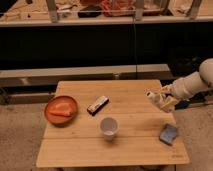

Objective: Stand the bottle upright

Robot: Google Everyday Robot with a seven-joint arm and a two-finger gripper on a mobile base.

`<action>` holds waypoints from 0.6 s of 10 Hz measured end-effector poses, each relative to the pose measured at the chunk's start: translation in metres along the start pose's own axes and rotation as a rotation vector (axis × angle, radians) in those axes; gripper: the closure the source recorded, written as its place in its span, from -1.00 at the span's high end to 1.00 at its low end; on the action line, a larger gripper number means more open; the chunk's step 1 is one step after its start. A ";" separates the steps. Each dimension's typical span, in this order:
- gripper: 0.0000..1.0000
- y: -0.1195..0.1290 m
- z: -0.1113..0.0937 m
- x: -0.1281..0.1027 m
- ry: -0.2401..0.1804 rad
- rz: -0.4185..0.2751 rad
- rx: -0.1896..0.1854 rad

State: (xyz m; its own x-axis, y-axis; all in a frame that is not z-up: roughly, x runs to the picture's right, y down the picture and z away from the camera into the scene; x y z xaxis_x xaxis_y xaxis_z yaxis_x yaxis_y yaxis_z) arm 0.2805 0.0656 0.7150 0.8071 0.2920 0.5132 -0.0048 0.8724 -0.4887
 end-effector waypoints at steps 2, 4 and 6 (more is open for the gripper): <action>-1.00 0.001 0.015 -0.011 -0.092 -0.003 -0.020; -1.00 0.002 0.030 -0.023 -0.197 0.039 -0.074; -1.00 0.006 0.043 -0.035 -0.337 0.082 -0.116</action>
State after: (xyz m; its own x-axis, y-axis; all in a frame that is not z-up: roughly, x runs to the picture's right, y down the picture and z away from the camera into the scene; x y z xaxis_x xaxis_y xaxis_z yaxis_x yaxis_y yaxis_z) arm 0.2264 0.0772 0.7245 0.5669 0.4885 0.6634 0.0211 0.7964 -0.6045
